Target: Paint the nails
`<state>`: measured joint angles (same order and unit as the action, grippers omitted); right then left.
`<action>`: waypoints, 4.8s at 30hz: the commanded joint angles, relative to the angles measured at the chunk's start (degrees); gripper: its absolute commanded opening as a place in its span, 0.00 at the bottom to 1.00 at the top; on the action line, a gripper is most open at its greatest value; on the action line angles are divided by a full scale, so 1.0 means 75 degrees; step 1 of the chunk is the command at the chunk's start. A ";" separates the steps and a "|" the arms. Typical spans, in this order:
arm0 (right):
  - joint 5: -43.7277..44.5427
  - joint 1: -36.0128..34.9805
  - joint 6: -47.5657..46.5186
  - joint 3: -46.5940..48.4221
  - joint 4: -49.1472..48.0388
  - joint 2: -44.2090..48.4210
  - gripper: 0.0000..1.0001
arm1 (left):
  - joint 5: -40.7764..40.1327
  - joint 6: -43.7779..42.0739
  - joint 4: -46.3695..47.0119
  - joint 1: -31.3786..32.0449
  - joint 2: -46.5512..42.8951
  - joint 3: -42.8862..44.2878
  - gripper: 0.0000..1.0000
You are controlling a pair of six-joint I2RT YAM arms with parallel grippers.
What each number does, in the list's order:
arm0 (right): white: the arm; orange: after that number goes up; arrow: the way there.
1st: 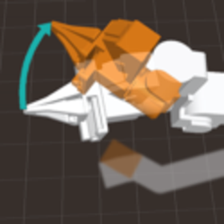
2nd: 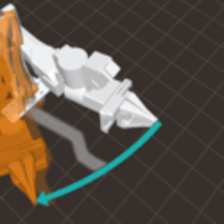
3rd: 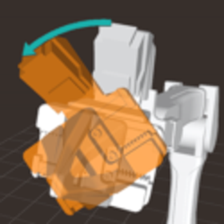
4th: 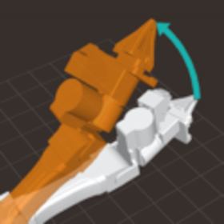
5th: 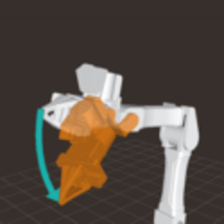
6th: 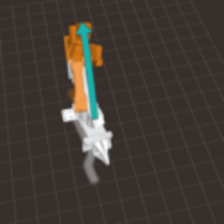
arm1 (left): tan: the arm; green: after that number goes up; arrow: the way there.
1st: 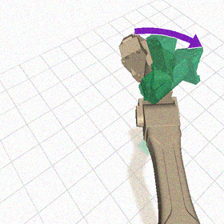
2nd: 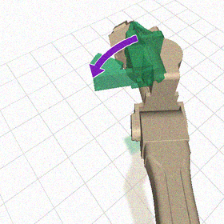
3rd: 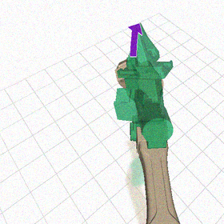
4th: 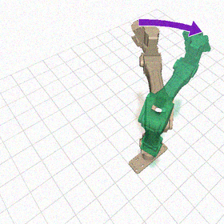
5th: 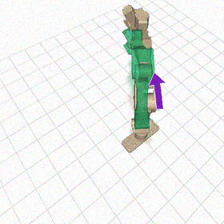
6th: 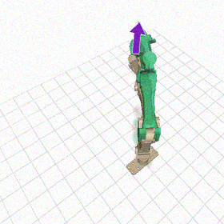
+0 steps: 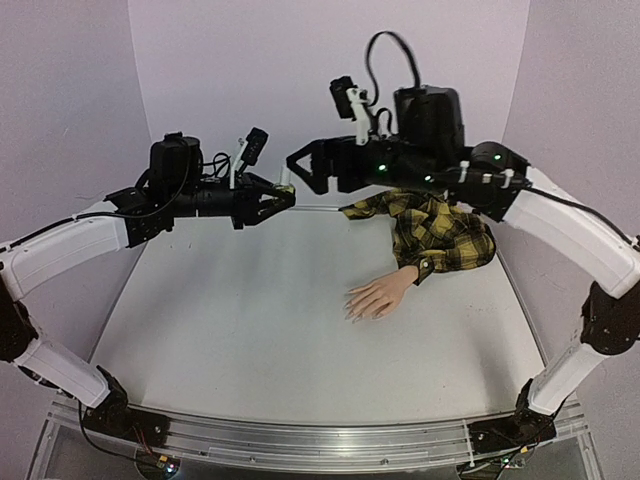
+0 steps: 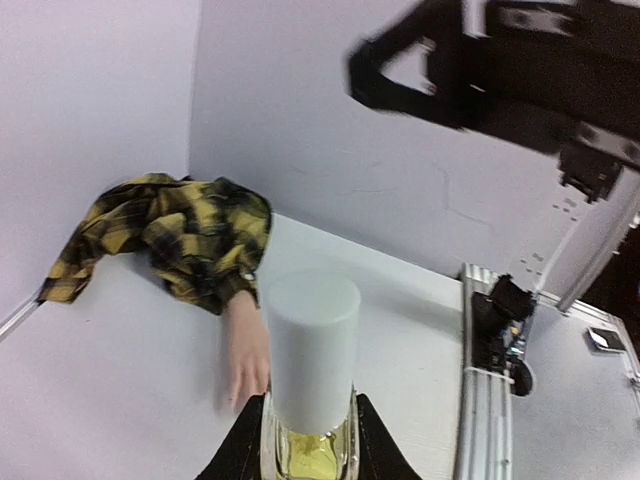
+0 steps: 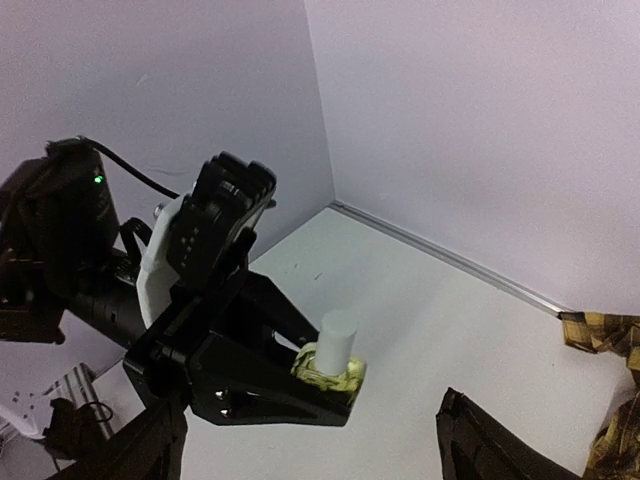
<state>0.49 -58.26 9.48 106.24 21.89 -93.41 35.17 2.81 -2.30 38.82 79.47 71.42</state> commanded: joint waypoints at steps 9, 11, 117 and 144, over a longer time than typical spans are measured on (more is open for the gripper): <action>-0.7299 0.1208 -0.0302 0.0335 -0.0283 -0.0063 0.86 | 0.3864 0.0098 -0.0103 0.0074 -0.0451 0.0413 0.00; -0.7636 0.1211 -0.0237 0.0614 -0.0306 -0.0310 0.78 | 0.4064 0.0152 -0.0103 0.0074 -0.0444 0.0467 0.00; -0.8625 0.1200 -0.1076 0.0624 0.0339 -0.0610 0.57 | 0.3579 -0.0099 0.0127 0.0754 -0.0249 0.0622 0.00; -0.6552 0.1210 -0.0729 -0.0398 -0.0419 -0.0195 0.00 | 0.0364 -0.0015 0.0129 0.0711 -0.0312 0.0845 0.00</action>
<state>-58.34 -48.56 -1.42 108.93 22.96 -98.50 57.23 6.14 -4.08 44.62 78.79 75.70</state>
